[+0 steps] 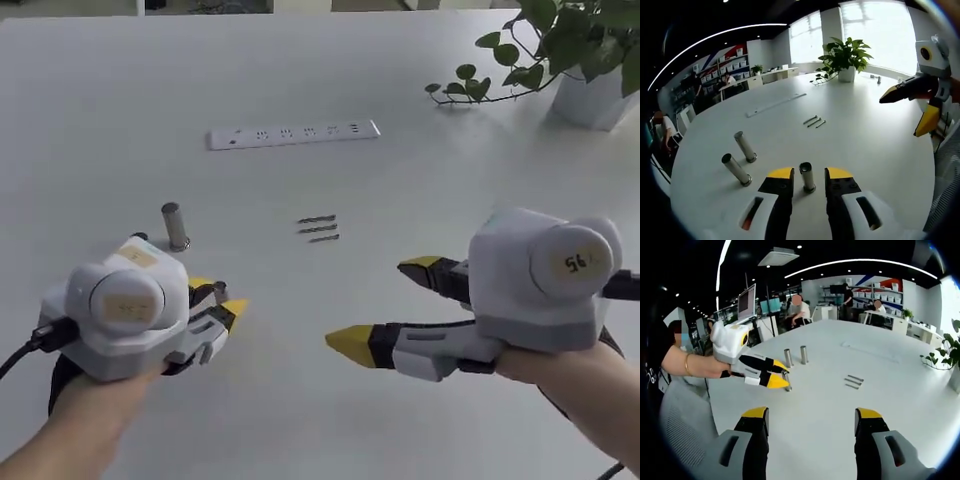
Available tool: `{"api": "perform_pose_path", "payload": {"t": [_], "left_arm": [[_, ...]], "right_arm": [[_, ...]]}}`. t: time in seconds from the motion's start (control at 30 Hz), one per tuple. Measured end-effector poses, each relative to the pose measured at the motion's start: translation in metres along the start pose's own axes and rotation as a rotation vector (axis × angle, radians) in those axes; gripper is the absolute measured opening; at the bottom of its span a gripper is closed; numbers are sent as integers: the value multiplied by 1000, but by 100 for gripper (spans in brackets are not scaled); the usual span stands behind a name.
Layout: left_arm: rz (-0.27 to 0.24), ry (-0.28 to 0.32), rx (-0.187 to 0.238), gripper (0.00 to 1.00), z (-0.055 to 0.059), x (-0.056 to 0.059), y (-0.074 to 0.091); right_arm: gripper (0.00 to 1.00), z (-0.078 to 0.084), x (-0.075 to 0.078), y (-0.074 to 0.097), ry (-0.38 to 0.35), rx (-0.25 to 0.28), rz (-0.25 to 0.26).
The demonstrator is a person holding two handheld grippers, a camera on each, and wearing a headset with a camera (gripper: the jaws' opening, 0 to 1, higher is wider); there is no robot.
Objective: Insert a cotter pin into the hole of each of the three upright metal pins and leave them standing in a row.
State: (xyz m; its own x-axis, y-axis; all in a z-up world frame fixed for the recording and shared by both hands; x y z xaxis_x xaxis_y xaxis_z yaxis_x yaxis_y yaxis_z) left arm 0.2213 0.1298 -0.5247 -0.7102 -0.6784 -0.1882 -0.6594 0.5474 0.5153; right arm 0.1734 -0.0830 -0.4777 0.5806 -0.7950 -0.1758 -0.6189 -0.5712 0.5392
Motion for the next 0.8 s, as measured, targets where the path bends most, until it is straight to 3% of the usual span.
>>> {"api": "perform_pose_path", "payload": {"t": [0.3, 0.47, 0.57, 0.6, 0.67, 0.8], "left_arm": [[2, 33, 17, 44, -2, -1, 19], [-9, 56, 25, 52, 3, 2, 34], [-13, 66, 38, 56, 5, 3, 43], [-8, 69, 51, 65, 4, 4, 47], [2, 45, 45, 67, 4, 6, 48], [28, 60, 56, 73, 4, 10, 49]], "right_arm": [[44, -19, 30, -19, 24, -11, 10], [38, -28, 42, -30, 22, -29, -1], [36, -31, 47, -36, 38, -61, -3], [29, -40, 56, -50, 44, -69, -24], [28, -45, 63, -59, 67, -99, -22], [27, -50, 69, -70, 127, -161, -47]]}}
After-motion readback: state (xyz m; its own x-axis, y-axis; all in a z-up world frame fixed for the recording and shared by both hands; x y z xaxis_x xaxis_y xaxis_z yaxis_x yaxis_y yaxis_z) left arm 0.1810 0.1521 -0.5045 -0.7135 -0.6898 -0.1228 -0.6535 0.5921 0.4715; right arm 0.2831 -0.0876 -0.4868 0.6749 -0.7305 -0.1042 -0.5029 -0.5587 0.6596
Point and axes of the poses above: the centre of the closed fingertips' face, and the gripper's own axes: y roughly backward along the fingers, x roughly to its right, z roughly out of its underside, the point moved 8 cm from there along y, roughly backward along the fingers, and after that the axes turned 9 degrees about -y, right-handed, at the moved point
